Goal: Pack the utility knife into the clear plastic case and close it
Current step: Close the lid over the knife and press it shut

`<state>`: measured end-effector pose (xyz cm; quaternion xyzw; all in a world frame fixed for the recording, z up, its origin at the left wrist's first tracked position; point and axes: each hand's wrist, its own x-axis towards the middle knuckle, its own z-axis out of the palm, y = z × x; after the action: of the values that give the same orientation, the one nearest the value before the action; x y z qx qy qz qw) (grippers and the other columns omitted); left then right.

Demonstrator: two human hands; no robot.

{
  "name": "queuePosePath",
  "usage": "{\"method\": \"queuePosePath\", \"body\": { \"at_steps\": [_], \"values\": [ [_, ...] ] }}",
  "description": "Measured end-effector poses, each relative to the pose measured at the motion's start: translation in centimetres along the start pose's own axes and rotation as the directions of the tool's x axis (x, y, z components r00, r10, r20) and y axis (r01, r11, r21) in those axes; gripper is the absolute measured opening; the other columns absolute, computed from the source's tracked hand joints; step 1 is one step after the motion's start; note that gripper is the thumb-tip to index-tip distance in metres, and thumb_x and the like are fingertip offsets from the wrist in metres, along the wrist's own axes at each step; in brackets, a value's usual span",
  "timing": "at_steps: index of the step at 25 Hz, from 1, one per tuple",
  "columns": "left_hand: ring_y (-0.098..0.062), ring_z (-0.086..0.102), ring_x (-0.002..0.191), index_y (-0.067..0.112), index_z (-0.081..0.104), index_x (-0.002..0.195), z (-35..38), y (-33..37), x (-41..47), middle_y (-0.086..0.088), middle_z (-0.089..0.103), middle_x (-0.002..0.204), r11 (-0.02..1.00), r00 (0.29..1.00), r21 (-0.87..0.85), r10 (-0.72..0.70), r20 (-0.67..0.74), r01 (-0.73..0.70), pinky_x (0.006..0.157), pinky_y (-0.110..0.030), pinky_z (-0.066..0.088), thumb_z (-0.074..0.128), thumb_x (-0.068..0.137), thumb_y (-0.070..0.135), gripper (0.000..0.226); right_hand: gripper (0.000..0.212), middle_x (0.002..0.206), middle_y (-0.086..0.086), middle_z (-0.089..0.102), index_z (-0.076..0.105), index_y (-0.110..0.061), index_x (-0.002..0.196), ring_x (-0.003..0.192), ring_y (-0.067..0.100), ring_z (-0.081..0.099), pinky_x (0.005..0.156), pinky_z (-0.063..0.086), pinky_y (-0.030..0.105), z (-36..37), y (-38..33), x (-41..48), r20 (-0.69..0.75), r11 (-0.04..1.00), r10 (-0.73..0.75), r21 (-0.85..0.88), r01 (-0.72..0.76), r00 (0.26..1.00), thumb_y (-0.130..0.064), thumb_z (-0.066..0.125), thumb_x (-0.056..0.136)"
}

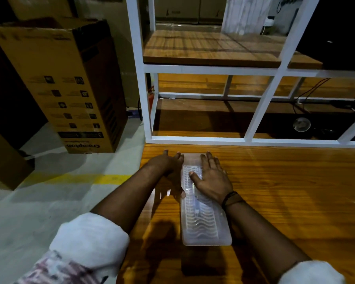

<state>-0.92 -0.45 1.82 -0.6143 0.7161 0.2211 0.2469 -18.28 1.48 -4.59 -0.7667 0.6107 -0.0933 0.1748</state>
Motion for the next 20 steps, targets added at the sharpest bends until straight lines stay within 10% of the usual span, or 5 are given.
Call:
{"method": "queuePosePath", "body": {
  "at_steps": [6, 11, 15, 20],
  "values": [
    [-0.04, -0.012, 0.157, 0.014, -0.008, 0.164, -0.9, 1.7, -3.3, -0.006, -0.011, 0.174, 0.999, 1.0, 0.031, 0.007, -0.005, -0.007, 0.125, -0.057, 0.01, 0.07, 0.096, 0.031, 0.105, 0.076, 0.167, 0.008, 0.025, 0.031, -0.016, 0.155, 0.154, 0.035, 0.017, 0.12, 0.026, 0.055, 0.1, 0.0, -0.4, -0.108, 1.0, 0.007, 0.013, -0.005, 0.994, -0.057, 0.05, 0.093],
    [-0.032, 0.002, 0.16, 0.024, 0.023, 0.162, 1.7, 2.9, -6.7, 0.0, 0.017, 0.173, 0.998, 0.989, -0.051, 0.015, -0.148, -0.023, 0.124, -0.054, 0.023, 0.071, 0.095, 0.03, 0.083, 0.026, 0.107, 0.007, 0.063, 0.063, -0.013, 0.104, 0.104, 0.027, 0.056, 0.088, 0.051, 0.042, -0.1, 0.1, -2.2, -0.369, 0.989, -0.144, -0.035, 0.141, 0.918, -0.033, 0.06, 0.088],
    [-0.027, -0.002, 0.161, 0.028, 0.021, 0.162, 5.2, 3.2, -7.5, 0.004, 0.012, 0.173, 0.995, 0.962, -0.073, 0.043, -0.271, -0.065, 0.126, -0.055, 0.021, 0.064, 0.099, 0.038, 0.077, 0.043, 0.14, 0.012, 0.06, 0.06, -0.008, 0.133, 0.133, 0.03, 0.05, 0.111, 0.044, 0.042, 0.4, 0.9, -4.7, -0.284, 0.98, -0.196, -0.039, 0.193, 0.939, -0.027, 0.057, 0.095],
    [-0.03, -0.021, 0.157, 0.037, -0.005, 0.163, 4.8, 1.1, -7.4, 0.014, -0.014, 0.171, 0.99, 0.992, -0.092, 0.103, -0.069, -0.109, 0.126, -0.057, 0.013, 0.08, 0.078, 0.06, 0.123, 0.046, 0.156, 0.01, 0.045, 0.05, -0.009, 0.144, 0.148, 0.027, 0.034, 0.118, 0.026, 0.031, 1.1, 0.6, -5.8, -0.244, 0.983, -0.159, 0.055, 0.178, 0.957, -0.022, 0.049, 0.101]
  ]
}}
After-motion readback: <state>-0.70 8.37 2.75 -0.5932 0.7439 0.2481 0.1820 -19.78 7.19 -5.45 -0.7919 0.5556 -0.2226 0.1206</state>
